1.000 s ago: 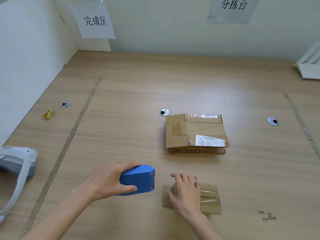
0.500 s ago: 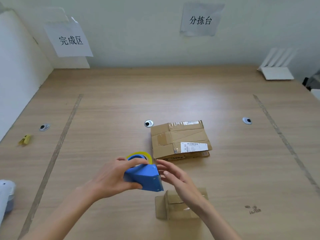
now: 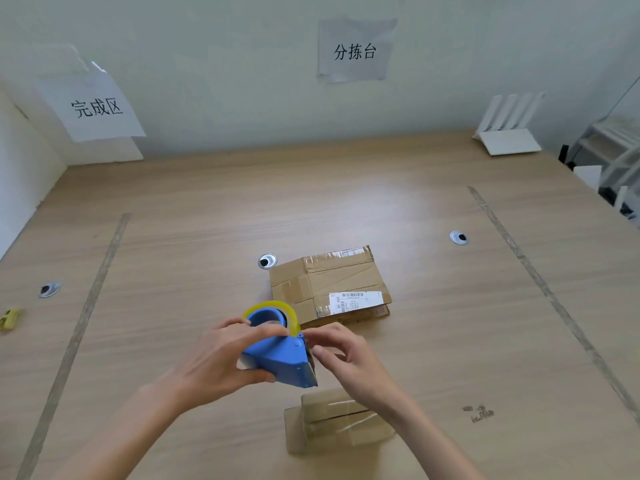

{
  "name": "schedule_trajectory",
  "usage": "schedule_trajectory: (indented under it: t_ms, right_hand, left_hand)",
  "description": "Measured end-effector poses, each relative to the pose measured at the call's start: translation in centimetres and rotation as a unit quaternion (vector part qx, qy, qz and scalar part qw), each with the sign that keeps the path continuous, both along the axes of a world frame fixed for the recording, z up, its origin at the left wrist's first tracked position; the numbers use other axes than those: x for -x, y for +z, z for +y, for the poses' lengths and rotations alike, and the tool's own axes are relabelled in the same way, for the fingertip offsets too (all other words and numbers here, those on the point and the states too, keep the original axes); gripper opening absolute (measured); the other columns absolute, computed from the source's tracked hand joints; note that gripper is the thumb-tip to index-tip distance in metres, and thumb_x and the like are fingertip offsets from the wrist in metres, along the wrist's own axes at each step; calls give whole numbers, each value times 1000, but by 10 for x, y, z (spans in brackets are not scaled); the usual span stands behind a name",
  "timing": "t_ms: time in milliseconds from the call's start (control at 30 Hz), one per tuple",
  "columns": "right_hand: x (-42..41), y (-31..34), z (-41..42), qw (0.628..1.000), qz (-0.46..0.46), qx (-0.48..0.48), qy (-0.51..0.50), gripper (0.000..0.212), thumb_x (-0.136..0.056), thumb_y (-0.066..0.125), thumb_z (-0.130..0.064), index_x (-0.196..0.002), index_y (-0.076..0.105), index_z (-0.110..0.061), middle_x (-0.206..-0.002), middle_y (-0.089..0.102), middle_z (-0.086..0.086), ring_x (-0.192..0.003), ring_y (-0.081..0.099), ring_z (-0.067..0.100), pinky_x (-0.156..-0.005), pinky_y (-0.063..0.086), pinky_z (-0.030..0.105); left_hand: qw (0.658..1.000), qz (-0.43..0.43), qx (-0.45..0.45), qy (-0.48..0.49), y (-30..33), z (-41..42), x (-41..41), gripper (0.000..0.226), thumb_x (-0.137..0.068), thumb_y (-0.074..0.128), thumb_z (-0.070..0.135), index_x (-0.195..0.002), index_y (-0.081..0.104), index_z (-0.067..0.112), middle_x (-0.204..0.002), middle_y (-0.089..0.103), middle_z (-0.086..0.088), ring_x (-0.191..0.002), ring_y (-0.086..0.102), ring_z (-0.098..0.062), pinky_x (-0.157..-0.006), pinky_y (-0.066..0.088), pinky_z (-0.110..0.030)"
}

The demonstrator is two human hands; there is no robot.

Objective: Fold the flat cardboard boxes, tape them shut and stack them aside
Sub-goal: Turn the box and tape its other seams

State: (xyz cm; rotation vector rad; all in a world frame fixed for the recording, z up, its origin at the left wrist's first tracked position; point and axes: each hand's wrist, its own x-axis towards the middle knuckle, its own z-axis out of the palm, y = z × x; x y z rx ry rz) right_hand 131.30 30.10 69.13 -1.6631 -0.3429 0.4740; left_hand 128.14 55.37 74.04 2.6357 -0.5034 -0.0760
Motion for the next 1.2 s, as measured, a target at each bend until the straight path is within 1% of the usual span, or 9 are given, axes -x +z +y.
schedule_trajectory:
  t_ms: [133,267,367,500,667,833,933,1033,1200]
  right_hand:
    - [-4,-5,-5,1000,9,-16,-12,26,-104,57,-12,-118,74,-24,-117,66,-2,-114,67,19,-100,56,41]
    - [-6,-6,-10,1000,24,-17,-5,23,-104,57,-20,-114,73,-32,-115,73,-4,-114,68,20,-100,56,43]
    - [-7,-8,-12,999,35,-20,-5,23,-103,56,-16,-112,74,-28,-112,75,-2,-111,69,21,-100,56,46]
    - [-9,-9,-14,999,32,-18,3,21,-102,60,-15,-114,75,-23,-110,76,-2,-110,70,19,-99,57,44]
    - [-10,-7,-21,997,57,-45,5,22,-101,62,-28,-118,75,-23,-113,76,-1,-111,70,19,-100,57,40]
    - [-10,-3,-30,995,78,-46,28,34,-92,73,-45,-122,73,-30,-117,75,-5,-115,69,14,-100,56,34]
    - [-11,-3,-33,996,70,-37,26,33,-86,80,-41,-118,74,-34,-115,76,-6,-113,70,13,-97,57,32]
    - [-12,-2,-35,996,71,-47,16,32,-85,81,-33,-116,75,-32,-112,77,-3,-111,71,14,-98,57,34]
    - [-14,-2,-33,999,26,-18,-9,22,-90,75,-17,-106,79,-32,-101,79,-4,-101,74,15,-91,60,32]
  left_hand:
    - [1000,-9,-3,-7,3,-9,1,81,-69,91,40,-129,39,58,-104,71,13,-96,62,-18,-95,22,-1]
    - [999,-37,-8,-12,3,-15,3,83,-63,95,37,-129,47,51,-98,72,15,-92,56,-10,-94,24,0]
    - [999,-40,-5,-21,0,-17,4,81,-64,94,39,-130,47,50,-98,71,17,-95,53,-9,-96,19,5]
    - [999,-43,-11,-25,-4,-18,4,81,-65,93,41,-131,47,51,-97,70,18,-97,51,-8,-97,19,4]
    - [1000,-26,-7,-10,-7,-19,5,87,-69,90,46,-135,37,65,-100,68,22,-97,50,-4,-95,23,3]
    - [1000,-13,-6,-1,-10,-22,5,87,-71,88,47,-136,34,67,-104,68,22,-97,50,-2,-95,24,2]
    - [1000,-4,0,4,-11,-23,5,84,-73,86,48,-135,33,69,-106,68,22,-99,51,-4,-94,26,2]
    - [1000,9,4,10,-12,-24,5,84,-76,84,48,-134,29,71,-110,68,20,-103,54,-7,-93,26,2]
    - [1000,11,10,12,-9,-30,8,78,-76,84,45,-136,37,60,-112,70,18,-103,55,-5,-96,22,4]
